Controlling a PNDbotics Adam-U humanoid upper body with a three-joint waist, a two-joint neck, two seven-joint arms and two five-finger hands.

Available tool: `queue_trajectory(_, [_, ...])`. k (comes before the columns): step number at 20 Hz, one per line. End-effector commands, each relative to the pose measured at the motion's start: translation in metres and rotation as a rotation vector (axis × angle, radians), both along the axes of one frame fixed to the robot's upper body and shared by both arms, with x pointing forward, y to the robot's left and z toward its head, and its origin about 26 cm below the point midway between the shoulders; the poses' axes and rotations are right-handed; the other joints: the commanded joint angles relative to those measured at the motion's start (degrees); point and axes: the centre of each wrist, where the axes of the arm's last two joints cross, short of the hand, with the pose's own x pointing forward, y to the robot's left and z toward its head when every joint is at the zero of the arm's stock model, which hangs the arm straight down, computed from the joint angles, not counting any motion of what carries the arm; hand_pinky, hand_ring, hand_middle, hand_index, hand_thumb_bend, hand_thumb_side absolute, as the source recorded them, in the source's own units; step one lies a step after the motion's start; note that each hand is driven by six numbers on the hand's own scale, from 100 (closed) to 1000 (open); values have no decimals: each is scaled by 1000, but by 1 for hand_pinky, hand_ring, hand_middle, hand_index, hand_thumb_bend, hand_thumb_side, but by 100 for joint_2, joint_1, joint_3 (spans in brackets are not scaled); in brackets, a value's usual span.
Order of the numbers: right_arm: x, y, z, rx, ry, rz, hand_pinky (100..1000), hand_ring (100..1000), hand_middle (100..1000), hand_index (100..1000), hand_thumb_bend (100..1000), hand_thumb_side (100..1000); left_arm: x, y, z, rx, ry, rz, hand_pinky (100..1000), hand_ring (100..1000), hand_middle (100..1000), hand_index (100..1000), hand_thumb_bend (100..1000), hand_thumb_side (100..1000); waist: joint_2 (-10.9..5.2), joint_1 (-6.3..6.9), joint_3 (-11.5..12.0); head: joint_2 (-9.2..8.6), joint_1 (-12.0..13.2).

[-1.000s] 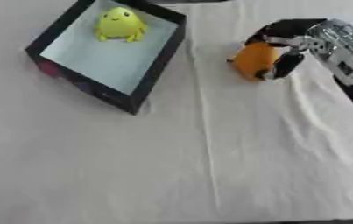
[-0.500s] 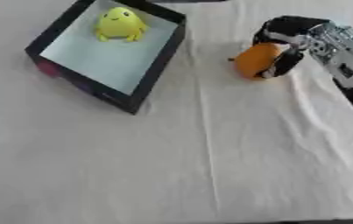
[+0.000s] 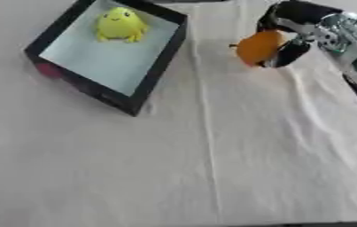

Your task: Pick up objects on the table and place them in the box.

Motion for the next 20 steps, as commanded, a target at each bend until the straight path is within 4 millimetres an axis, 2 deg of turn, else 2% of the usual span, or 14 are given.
queue_trajectory(1, [-13, -4, 40, 2, -96, 19, 770, 580, 419, 564, 411, 170, -1, 4, 9, 29, -24, 2, 810, 582, 772, 781, 432, 649, -176, -5, -12, -7, 28])
queue_trajectory(6, [-25, 9, 70, 62, -161, 72, 762, 570, 414, 564, 409, 147, -2, 6, 9, 34, -23, 7, 810, 583, 772, 781, 432, 648, -225, -9, -20, -7, 22])
queue_trajectory(10, [-29, 35, 107, 107, -236, 141, 763, 566, 413, 567, 408, 141, -2, 7, 10, 42, -25, 9, 810, 584, 772, 781, 432, 648, -282, 10, -32, -7, 5])
queue_trajectory(15, [-17, 71, 141, 156, -291, 200, 775, 562, 407, 567, 407, 128, -3, 8, 11, 48, -24, 11, 810, 584, 772, 781, 433, 647, -354, 23, -30, -7, -55])
queue_trajectory(20, [3, 106, 153, 172, -310, 237, 781, 564, 405, 564, 406, 128, -2, 7, 12, 51, -28, 6, 809, 585, 773, 782, 434, 647, -383, 11, 18, -7, -134])
